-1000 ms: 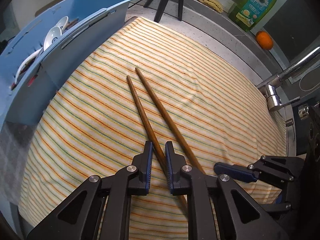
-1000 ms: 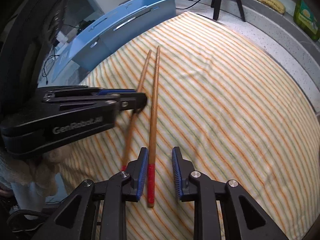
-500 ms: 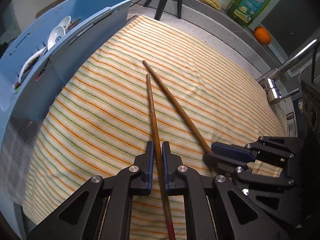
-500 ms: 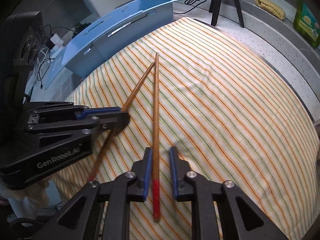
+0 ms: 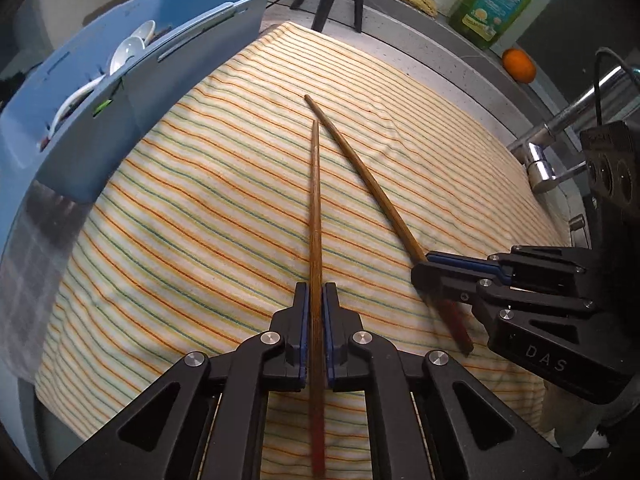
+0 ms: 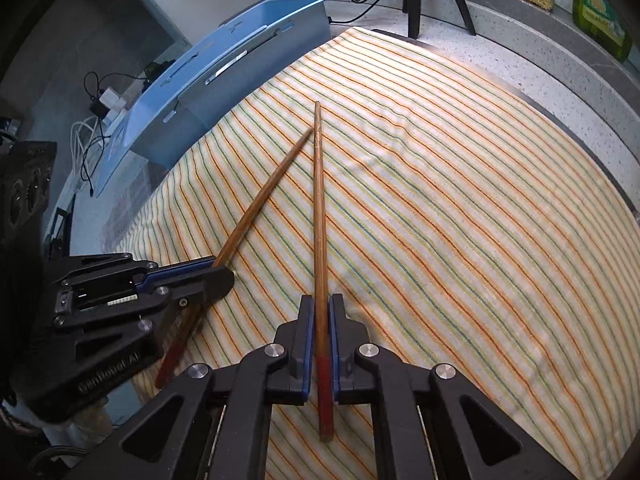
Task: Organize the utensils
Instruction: 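Lift both chopsticks and carry them over the blue basket with both grippers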
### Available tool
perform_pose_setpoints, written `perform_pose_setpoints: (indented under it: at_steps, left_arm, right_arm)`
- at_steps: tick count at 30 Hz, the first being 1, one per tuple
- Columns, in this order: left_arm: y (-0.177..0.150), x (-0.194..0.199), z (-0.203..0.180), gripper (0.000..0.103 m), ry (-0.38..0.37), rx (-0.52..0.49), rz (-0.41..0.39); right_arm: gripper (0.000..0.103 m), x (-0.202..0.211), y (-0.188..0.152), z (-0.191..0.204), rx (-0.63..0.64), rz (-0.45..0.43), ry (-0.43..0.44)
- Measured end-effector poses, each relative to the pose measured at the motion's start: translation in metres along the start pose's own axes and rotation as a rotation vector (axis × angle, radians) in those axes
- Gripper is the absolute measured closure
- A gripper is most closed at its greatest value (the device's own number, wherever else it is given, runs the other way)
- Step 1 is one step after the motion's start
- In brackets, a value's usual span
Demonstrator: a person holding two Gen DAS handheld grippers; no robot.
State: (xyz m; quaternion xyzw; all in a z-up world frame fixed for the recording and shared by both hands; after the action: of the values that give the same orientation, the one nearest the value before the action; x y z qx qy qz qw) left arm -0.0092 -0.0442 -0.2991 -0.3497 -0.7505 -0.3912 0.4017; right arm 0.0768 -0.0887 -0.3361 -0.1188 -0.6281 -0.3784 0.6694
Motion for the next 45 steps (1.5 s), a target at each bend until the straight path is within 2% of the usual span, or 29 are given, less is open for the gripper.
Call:
perform_pose_setpoints:
  at_steps: [7,15,28,36,45]
  left_arm:
    - [0.006,0.011,-0.004,0.098,-0.038,0.003,-0.040]
    - [0.024,0.022,-0.017,0.098,-0.056,-0.086,-0.069]
    - [0.062,0.043,-0.019,0.098,-0.062,-0.194,-0.090]
    - [0.090,0.060,0.003,0.098,-0.101,-0.206,-0.114]
    - [0.139,0.083,0.068,0.098,-0.075,-0.181,-0.143]
  right_arm:
    - [0.097,0.011,-0.004,-0.005,-0.119,-0.031,0.067]
    - [0.097,0.030,0.002,-0.013,-0.258,-0.083,0.101]
    - [0.097,0.053,0.040,-0.004,-0.316,-0.159,0.112]
    - [0.097,0.054,0.067,0.021,-0.322,-0.184,0.128]
    - [0.097,0.049,0.114,0.061,-0.361,-0.224,0.174]
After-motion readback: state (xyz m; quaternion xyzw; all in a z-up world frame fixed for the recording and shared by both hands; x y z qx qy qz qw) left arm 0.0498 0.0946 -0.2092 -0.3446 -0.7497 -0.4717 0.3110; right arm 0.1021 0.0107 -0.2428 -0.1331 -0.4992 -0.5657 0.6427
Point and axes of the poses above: each gripper's, at about its wrist camera, not at the fingertips, and x roughly against the way its jaws point, z to its left, y to its top, the point moved 9 cm from there along -x, roughly the way its jaws point, and after that the axes turned 7 degrees about -y, right-handed, at the moved point
